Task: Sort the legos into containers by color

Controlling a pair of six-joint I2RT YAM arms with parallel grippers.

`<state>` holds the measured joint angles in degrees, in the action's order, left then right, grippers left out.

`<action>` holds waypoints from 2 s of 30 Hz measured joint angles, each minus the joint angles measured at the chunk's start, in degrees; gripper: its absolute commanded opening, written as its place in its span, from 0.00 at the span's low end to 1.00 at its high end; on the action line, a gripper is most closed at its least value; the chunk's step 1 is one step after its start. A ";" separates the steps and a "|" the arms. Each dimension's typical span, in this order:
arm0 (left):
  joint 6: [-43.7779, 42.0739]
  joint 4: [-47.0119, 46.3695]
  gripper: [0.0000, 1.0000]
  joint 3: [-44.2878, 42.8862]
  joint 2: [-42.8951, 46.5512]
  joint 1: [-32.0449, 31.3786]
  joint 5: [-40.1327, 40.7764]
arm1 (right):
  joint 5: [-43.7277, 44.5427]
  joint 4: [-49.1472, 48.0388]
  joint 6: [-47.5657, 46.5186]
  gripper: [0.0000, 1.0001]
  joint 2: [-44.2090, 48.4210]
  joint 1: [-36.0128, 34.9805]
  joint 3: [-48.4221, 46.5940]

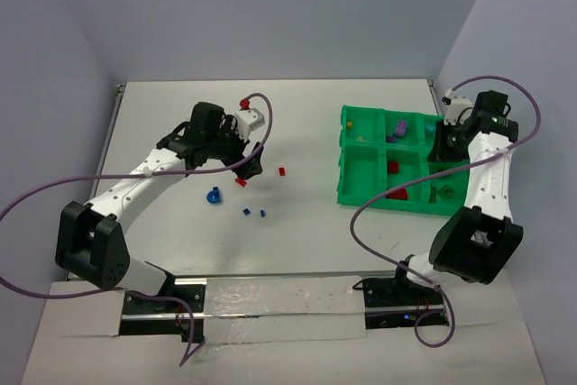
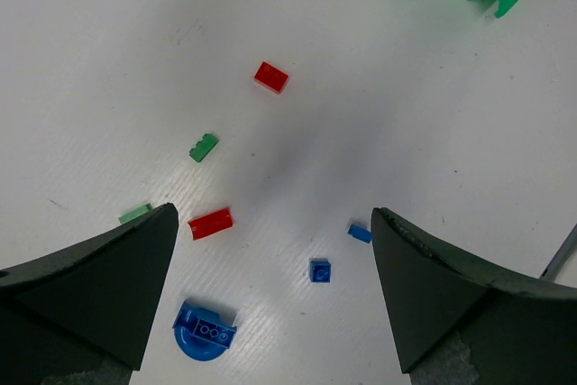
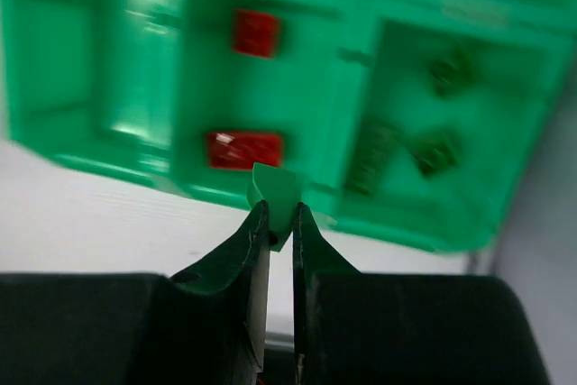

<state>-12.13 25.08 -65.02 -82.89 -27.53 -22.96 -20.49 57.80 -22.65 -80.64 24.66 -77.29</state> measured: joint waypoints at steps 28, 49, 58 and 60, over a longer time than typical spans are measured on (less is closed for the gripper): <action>-0.22 0.00 0.97 -1.98 -0.83 0.75 1.86 | 13.40 -3.06 -4.02 0.52 -11.46 6.50 -1.90; -20.27 -2.94 0.73 3.02 -13.46 3.99 -2.09 | -5.22 -1.57 4.06 1.00 -5.33 -10.42 -2.89; -37.79 -1.95 0.68 -3.06 -23.77 5.68 -9.03 | -6.14 -1.48 5.74 1.00 -5.33 -10.66 -2.89; -39.88 -1.31 0.64 -4.62 -25.10 5.68 -9.55 | -6.14 -1.36 5.72 1.00 -5.33 -10.66 -2.89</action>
<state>-52.01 23.77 -69.63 -107.99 -21.85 -32.51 -26.63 56.44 -16.93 -85.97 14.00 -80.18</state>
